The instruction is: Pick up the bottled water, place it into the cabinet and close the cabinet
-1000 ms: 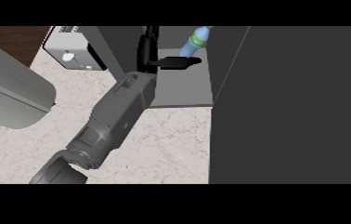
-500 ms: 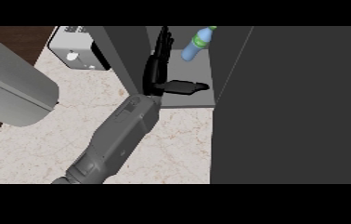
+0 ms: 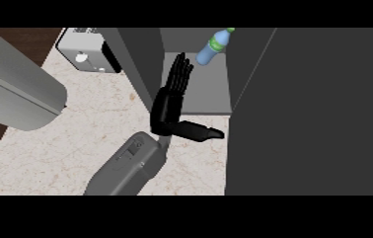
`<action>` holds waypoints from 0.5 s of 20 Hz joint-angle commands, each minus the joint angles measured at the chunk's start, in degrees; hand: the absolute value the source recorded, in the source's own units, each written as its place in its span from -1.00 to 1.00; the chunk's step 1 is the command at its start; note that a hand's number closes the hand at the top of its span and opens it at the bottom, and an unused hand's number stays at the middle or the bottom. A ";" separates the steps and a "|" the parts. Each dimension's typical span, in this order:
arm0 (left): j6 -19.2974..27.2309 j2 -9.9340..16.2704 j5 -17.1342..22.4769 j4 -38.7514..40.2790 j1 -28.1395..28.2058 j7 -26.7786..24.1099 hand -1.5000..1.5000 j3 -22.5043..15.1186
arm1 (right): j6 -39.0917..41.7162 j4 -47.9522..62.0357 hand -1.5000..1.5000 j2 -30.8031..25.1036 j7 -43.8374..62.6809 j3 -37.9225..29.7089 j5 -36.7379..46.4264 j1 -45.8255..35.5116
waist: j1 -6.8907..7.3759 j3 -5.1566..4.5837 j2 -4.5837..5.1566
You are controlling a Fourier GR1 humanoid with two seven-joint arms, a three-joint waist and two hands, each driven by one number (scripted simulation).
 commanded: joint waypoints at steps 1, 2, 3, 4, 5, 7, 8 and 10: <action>-2.33 4.29 -0.35 -11.56 8.96 1.83 -1.00 -2.60 | 0.92 -3.25 -1.00 -1.54 0.63 -0.85 2.22 -0.48 | 0.26 0.02 -0.01; 0.46 3.98 -1.67 -14.01 9.18 3.27 -1.00 -3.88 | 1.99 -5.35 -1.00 -2.87 1.13 -0.80 2.08 0.21 | 0.20 0.02 -0.07; 0.34 3.54 -0.97 -14.81 9.73 3.71 1.00 -3.71 | 2.89 -9.10 -1.00 -3.94 2.06 0.40 2.23 3.08 | -0.18 -0.01 -0.08; 0.00 5.97 -0.97 -16.95 12.63 4.20 1.00 -4.35 | 4.73 -9.27 -1.00 -4.74 0.60 2.32 3.58 3.94 | 0.04 -0.02 -0.31; 0.01 6.21 -1.10 -18.49 13.96 4.55 1.00 -4.84 | 4.32 -5.76 -1.00 -4.45 0.59 3.36 6.31 -0.30 | 0.39 -0.01 -0.06; -0.83 7.54 -0.40 -20.31 17.08 4.97 1.00 -5.34 | 7.03 -10.17 1.00 -8.86 1.16 -0.26 4.36 2.40 | 0.14 -0.05 -0.11; 0.78 8.59 -1.28 -24.00 17.42 6.16 1.00 -5.76 | 7.54 -8.50 1.00 -9.10 2.32 2.60 7.33 2.06 | 0.47 -0.03 -0.15; -2.86 12.68 0.28 -25.74 21.57 4.47 1.00 -3.53 | 9.95 -9.68 1.00 -10.65 0.88 3.04 6.94 3.51 | -0.11 -0.04 -0.03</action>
